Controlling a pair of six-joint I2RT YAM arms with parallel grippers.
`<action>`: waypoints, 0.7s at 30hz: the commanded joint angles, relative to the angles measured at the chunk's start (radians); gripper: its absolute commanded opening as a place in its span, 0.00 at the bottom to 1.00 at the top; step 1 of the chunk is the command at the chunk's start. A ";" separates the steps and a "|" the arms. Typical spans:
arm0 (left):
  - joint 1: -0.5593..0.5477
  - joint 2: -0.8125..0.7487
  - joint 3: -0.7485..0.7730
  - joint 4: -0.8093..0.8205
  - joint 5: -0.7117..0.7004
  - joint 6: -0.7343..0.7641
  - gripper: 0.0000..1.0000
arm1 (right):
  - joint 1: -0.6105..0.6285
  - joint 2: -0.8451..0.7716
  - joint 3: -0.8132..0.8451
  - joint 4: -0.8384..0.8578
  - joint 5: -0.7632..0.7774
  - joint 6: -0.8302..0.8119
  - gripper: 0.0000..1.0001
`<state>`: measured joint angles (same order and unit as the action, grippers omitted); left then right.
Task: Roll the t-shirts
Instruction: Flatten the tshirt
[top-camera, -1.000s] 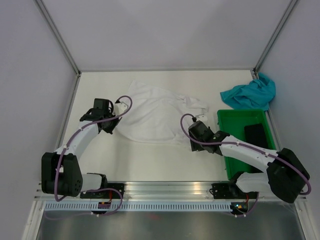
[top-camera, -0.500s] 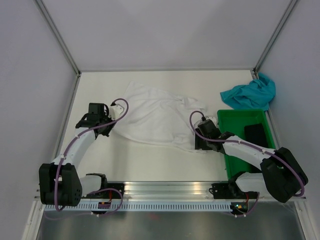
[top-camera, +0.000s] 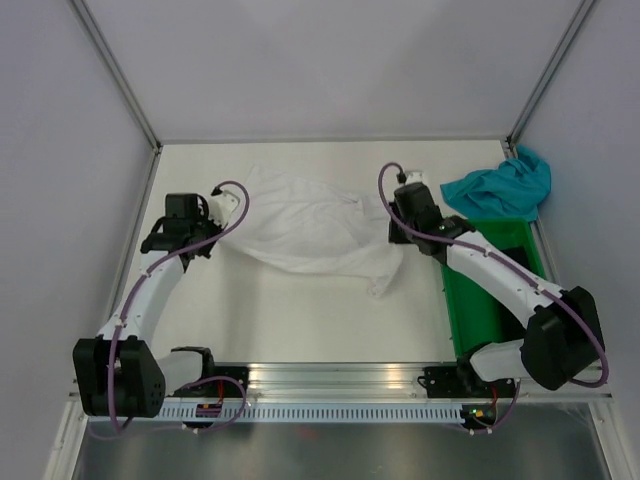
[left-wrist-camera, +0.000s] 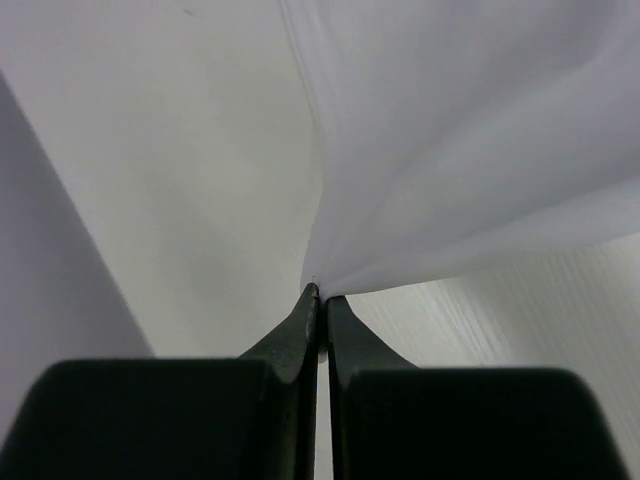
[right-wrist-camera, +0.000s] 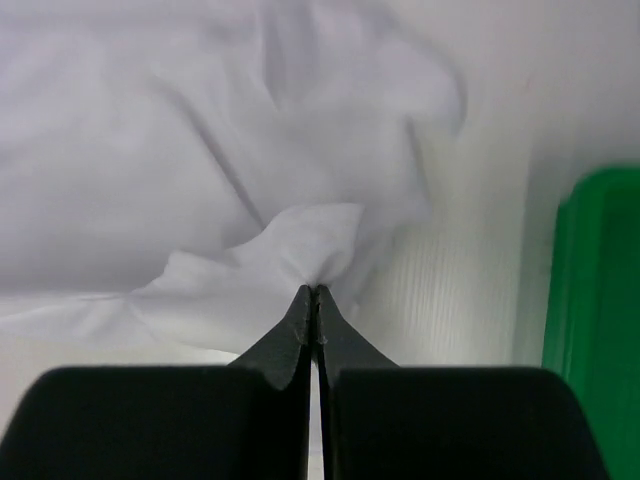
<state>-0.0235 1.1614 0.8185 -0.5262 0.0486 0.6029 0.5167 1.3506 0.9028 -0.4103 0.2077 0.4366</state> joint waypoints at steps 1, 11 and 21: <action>0.007 0.011 0.166 0.048 -0.039 -0.043 0.02 | -0.010 0.004 0.296 -0.059 0.110 -0.125 0.00; 0.008 -0.091 0.075 0.031 -0.044 -0.012 0.02 | 0.008 -0.279 0.087 -0.090 0.012 -0.061 0.00; 0.080 -0.152 -0.252 0.161 -0.196 0.058 0.02 | 0.330 -0.395 -0.373 -0.062 -0.001 0.324 0.00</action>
<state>0.0231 1.0340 0.6083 -0.4522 -0.0631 0.6140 0.7570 0.9787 0.5789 -0.4835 0.1967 0.5842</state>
